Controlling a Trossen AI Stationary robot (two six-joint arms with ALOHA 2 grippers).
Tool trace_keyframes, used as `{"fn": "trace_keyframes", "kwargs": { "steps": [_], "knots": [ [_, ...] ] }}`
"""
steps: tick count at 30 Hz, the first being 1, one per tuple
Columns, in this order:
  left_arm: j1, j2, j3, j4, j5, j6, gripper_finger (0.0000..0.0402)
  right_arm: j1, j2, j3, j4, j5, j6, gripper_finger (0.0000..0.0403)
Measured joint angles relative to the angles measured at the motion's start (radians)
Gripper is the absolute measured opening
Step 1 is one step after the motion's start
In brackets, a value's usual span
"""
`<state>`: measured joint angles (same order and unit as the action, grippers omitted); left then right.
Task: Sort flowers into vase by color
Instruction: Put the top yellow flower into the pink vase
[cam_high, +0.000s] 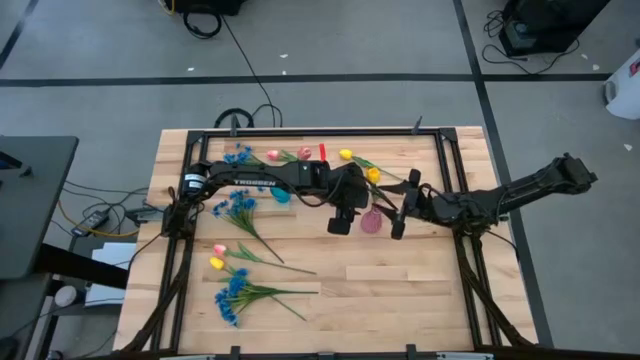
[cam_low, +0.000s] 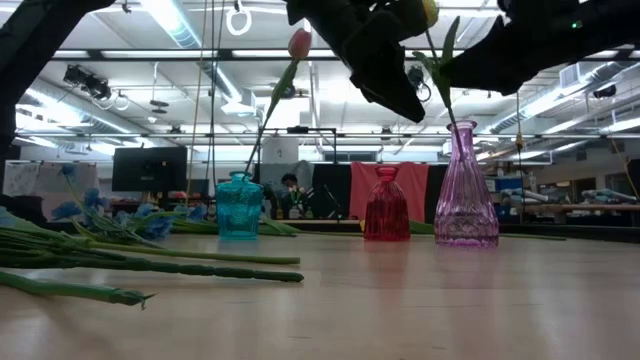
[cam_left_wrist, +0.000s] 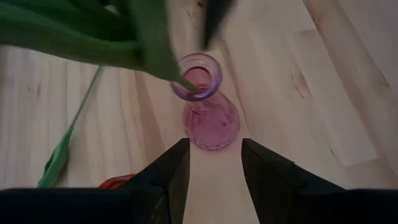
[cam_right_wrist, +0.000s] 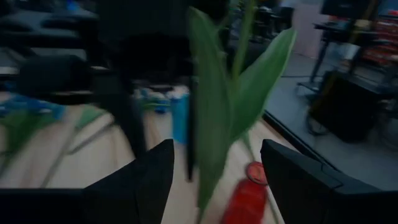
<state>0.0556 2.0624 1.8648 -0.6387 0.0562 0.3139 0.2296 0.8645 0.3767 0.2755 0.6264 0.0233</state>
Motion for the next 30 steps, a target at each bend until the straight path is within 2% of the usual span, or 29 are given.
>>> {"fn": "trace_keyframes", "kwargs": {
  "steps": [7,16,24,27,30],
  "knots": [
    [-0.062,-0.044,0.000,-0.164,0.004,0.044,0.0151,0.003,-0.057,0.000,-0.017,0.005,0.000,0.0250],
    [-0.195,-0.115,-0.025,-0.257,0.001,-0.077,0.0152,0.051,-0.263,0.001,-0.216,0.000,0.052,0.0250],
    [-0.286,-0.192,-0.259,-0.209,-0.044,-0.271,0.0152,0.067,-0.383,0.000,-0.528,0.009,0.245,0.0248],
    [-0.305,-0.231,-0.376,-0.113,-0.056,-0.318,0.0152,0.028,-0.367,0.000,-0.613,0.035,0.311,0.0244],
    [-0.308,-0.295,-0.490,0.036,-0.070,-0.340,0.0152,-0.043,-0.327,0.000,-0.652,-0.007,0.349,0.0237]
  ]
}}
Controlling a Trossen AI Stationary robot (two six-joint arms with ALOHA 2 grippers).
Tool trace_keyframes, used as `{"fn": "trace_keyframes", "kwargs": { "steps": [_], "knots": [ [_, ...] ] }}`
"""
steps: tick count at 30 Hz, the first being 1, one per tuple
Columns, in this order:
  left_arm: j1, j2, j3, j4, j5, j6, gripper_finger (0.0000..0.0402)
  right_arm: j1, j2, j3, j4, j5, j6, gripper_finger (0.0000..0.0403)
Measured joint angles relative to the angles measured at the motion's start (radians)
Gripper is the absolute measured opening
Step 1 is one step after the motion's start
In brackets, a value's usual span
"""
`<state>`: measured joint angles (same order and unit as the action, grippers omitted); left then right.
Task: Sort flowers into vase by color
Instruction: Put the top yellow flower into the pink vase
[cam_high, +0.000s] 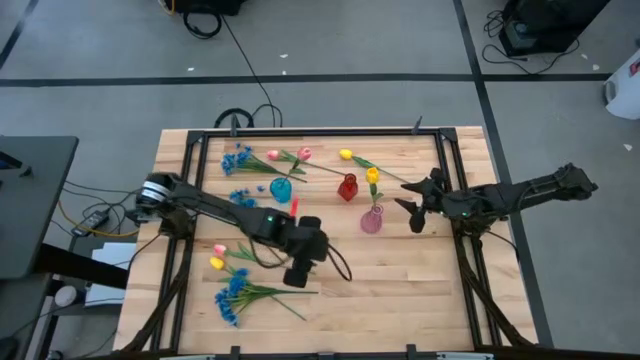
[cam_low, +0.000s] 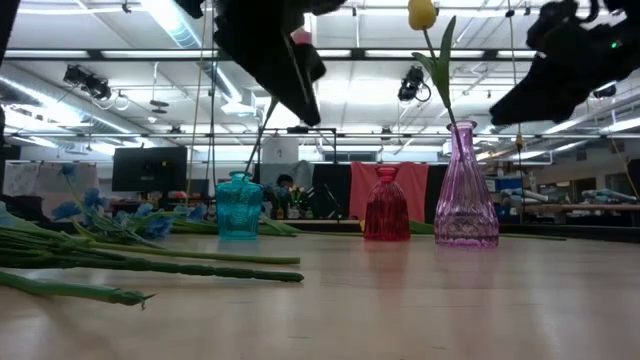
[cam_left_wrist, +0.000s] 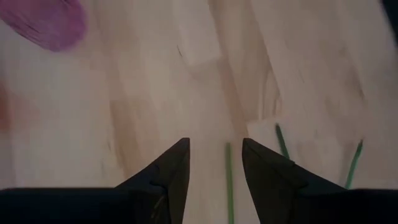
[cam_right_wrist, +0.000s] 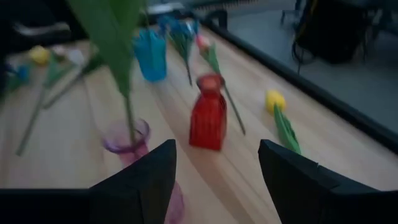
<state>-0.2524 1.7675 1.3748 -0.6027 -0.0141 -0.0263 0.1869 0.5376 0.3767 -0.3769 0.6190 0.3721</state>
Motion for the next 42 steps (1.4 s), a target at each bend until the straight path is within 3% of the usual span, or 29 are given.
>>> {"fn": "trace_keyframes", "kwargs": {
  "steps": [9,13,18,24,28,35,42],
  "knots": [
    [0.040,-0.272,-0.364,0.411,-0.086,-0.015,0.0152,-0.304,0.139,0.000,0.001,-0.171,-0.062,0.0217],
    [0.047,-0.348,-0.487,0.555,-0.094,-0.030,0.0152,-0.437,0.231,0.000,0.083,-0.285,-0.137,0.0215],
    [0.034,-0.381,-0.604,0.748,-0.094,-0.028,0.0152,-0.566,0.387,0.000,0.234,-0.433,-0.215,0.0215],
    [0.031,-0.382,-0.732,0.943,-0.091,-0.009,0.0152,-0.705,0.564,0.000,0.306,-0.530,-0.281,0.0215],
    [0.043,-0.382,-0.778,1.030,-0.091,-0.008,0.0152,-0.773,0.657,0.000,0.355,-0.559,-0.326,0.0215],
    [0.059,-0.382,-0.792,1.034,-0.094,0.013,0.0151,-0.846,0.786,0.005,0.473,-0.587,-0.386,0.0215],
    [0.057,-0.382,-0.792,1.105,-0.090,0.027,0.0151,-0.882,0.945,0.080,0.509,-0.590,-0.449,0.0210]
  ]
}}
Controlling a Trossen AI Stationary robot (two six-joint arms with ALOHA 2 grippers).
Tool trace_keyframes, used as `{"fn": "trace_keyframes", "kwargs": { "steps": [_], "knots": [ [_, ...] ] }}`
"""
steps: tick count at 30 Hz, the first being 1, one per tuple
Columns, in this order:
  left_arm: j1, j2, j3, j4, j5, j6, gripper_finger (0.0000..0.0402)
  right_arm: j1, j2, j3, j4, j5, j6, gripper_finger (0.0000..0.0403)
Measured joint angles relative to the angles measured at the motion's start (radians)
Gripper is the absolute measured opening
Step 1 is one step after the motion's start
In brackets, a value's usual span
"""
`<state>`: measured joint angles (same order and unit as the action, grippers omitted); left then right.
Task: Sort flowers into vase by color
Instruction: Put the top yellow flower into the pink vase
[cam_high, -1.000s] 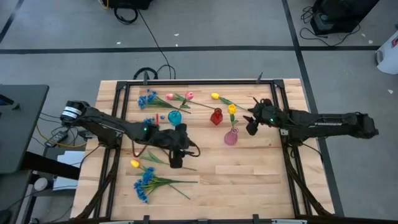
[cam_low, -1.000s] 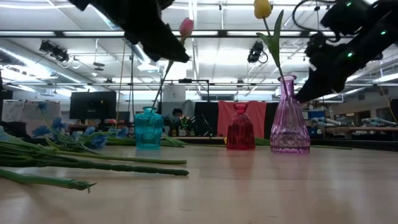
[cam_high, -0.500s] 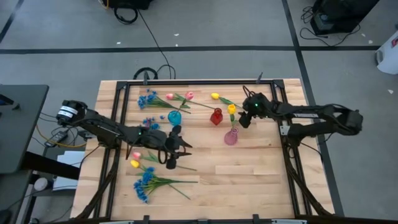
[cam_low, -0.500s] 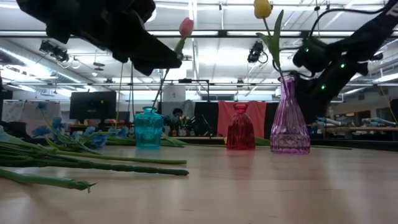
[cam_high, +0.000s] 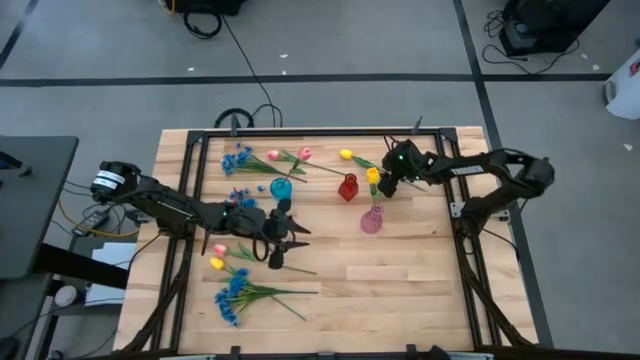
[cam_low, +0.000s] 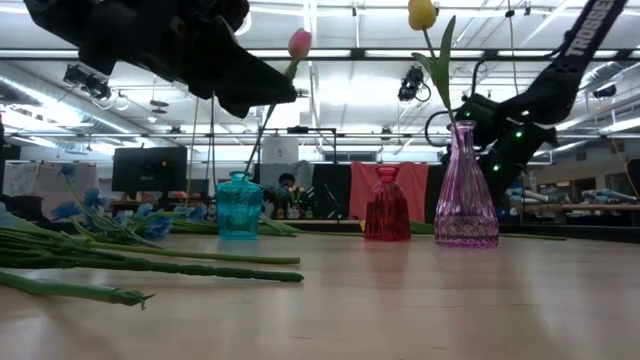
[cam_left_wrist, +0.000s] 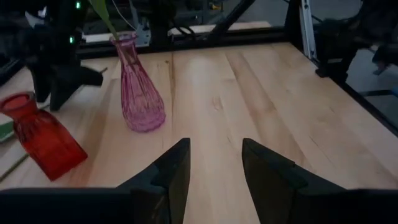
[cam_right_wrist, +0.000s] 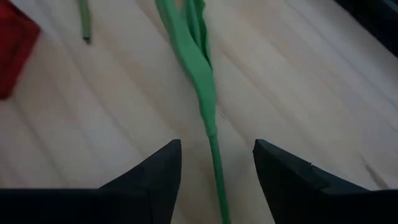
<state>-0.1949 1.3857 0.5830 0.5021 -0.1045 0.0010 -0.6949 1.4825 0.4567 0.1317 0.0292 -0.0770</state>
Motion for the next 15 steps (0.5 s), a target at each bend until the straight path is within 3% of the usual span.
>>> {"fn": "trace_keyframes", "kwargs": {
  "steps": [7,15],
  "knots": [
    [-0.003,0.000,0.000,-0.005,0.004,-0.021,0.0151,-0.012,0.085,0.063,0.009,-0.016,-0.010,0.0185],
    [-0.003,0.001,0.000,0.002,0.004,-0.037,0.0151,-0.054,0.120,0.070,-0.013,-0.088,-0.006,0.0125]
  ]
}}
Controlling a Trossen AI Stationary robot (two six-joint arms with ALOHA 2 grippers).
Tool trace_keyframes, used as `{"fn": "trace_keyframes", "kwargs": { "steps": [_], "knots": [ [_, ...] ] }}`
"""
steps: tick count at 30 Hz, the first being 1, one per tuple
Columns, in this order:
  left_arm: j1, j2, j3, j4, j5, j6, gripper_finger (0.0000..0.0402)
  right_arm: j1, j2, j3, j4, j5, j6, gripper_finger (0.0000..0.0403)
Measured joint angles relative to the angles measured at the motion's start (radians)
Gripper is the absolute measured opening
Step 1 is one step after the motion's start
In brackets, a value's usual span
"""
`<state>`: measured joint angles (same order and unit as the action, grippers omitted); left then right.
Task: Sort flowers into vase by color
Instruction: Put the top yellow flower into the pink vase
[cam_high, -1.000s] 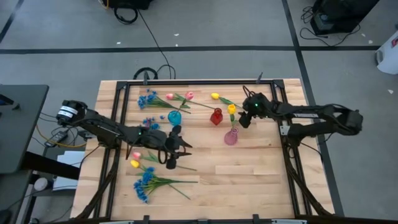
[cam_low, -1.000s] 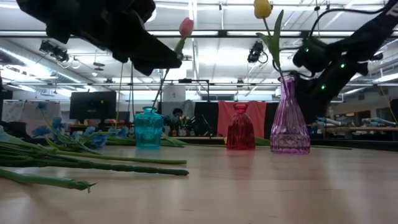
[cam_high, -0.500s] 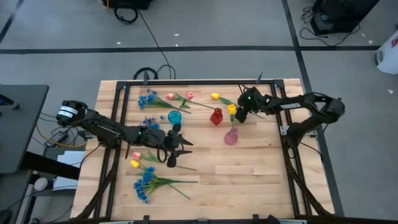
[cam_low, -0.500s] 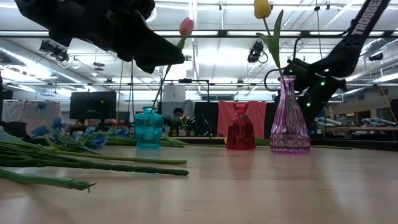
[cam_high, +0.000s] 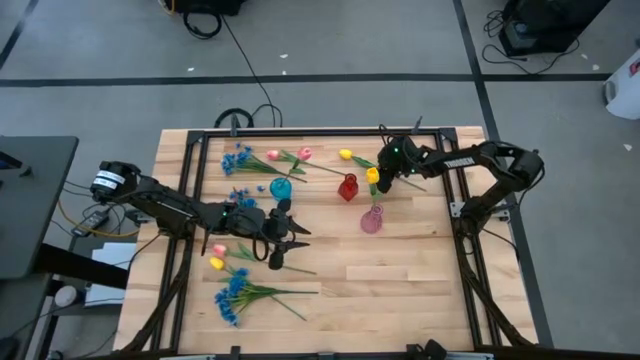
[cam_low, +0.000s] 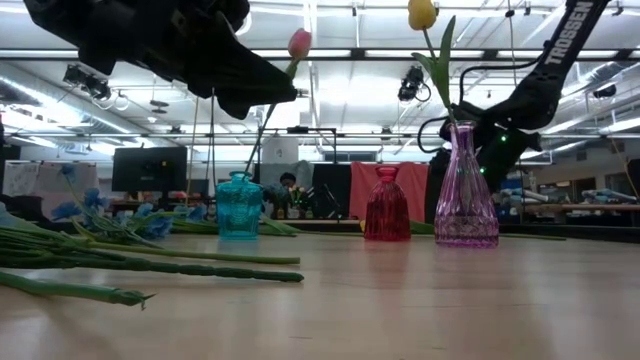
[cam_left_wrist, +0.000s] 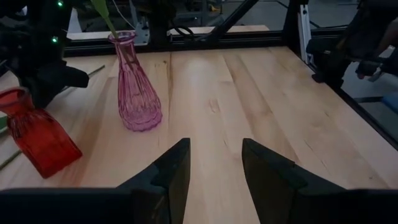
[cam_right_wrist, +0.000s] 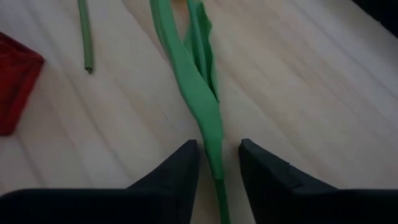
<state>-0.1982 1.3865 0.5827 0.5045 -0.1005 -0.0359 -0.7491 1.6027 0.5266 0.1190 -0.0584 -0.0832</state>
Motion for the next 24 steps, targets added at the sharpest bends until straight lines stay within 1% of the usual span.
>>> {"fn": "trace_keyframes", "kwargs": {
  "steps": [6,12,17,20,24],
  "knots": [
    [0.000,0.000,0.000,0.003,0.000,-0.002,0.0151,0.001,0.002,0.002,-0.013,0.012,0.000,0.0089],
    [0.000,0.000,0.000,0.010,0.000,-0.004,0.0151,0.001,-0.038,-0.005,-0.033,0.034,0.002,0.0016],
    [0.000,0.000,0.000,0.014,0.000,-0.025,0.0151,-0.001,-0.131,-0.013,-0.078,0.073,0.009,0.0018],
    [0.000,0.000,0.000,0.015,0.000,-0.037,0.0151,-0.001,-0.229,-0.007,-0.103,0.088,0.009,0.0012],
    [0.000,0.000,0.000,0.018,0.000,-0.052,0.0152,0.024,-0.393,-0.007,-0.127,0.067,0.006,0.0012]
  ]
}}
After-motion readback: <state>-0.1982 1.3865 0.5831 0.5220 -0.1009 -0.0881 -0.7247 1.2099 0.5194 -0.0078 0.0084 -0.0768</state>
